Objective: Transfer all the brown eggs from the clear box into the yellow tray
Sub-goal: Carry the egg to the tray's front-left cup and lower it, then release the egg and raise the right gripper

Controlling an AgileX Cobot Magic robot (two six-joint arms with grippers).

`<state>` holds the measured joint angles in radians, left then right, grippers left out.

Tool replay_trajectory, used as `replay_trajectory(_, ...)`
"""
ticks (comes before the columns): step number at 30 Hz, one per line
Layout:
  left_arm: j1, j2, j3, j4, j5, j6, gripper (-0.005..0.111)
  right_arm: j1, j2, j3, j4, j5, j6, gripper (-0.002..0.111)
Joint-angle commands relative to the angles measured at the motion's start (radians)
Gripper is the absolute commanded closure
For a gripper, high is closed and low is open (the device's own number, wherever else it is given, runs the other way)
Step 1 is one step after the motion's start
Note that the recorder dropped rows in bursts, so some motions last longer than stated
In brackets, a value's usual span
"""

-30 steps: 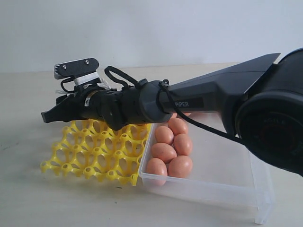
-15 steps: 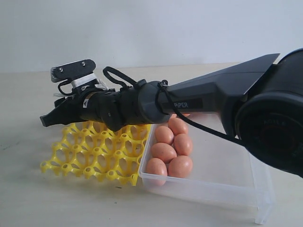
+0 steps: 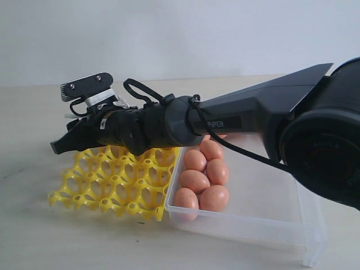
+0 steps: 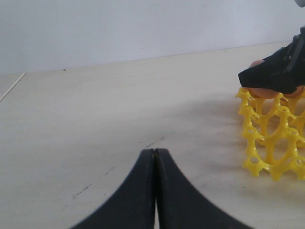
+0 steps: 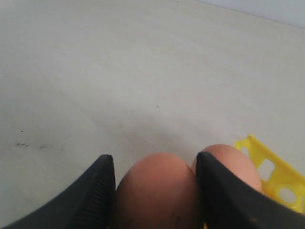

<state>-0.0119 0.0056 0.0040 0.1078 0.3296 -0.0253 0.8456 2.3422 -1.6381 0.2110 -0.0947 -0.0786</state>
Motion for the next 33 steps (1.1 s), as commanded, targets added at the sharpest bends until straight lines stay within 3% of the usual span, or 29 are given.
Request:
replay_trajectory(1, 0.001, -0.006, -0.004, -0.007, -0.014, -0.004, 0.107, -0.004, -0.007, -0.007, -0.012, -0.006, -0.008, 0.056)
replay_trajectory(15, 0.001, -0.006, -0.004, -0.007, -0.014, -0.004, 0.107, -0.004, -0.047, -0.007, -0.009, 0.075, -0.008, 0.059)
replay_trajectory(17, 0.001, -0.006, -0.004, -0.007, -0.014, -0.004, 0.107, -0.007, -0.081, -0.007, -0.019, 0.155, -0.008, 0.068)
replay_trajectory(21, 0.001, -0.006, -0.004, -0.007, -0.014, -0.004, 0.107, -0.009, -0.156, -0.007, -0.049, 0.406, -0.035, 0.104)
replay_trajectory(22, 0.001, -0.006, -0.004, -0.007, -0.014, -0.004, 0.107, -0.011, -0.175, -0.007, -0.058, 0.453, -0.035, 0.108)
replay_trajectory(26, 0.001, -0.006, -0.004, -0.007, -0.014, -0.004, 0.107, -0.045, -0.253, 0.032, -0.072, 0.535, -0.018, 0.107)
replay_trajectory(33, 0.001, -0.006, -0.004, -0.007, -0.014, -0.004, 0.107, -0.155, -0.452, 0.190, -0.072, 0.569, 0.027, 0.085)
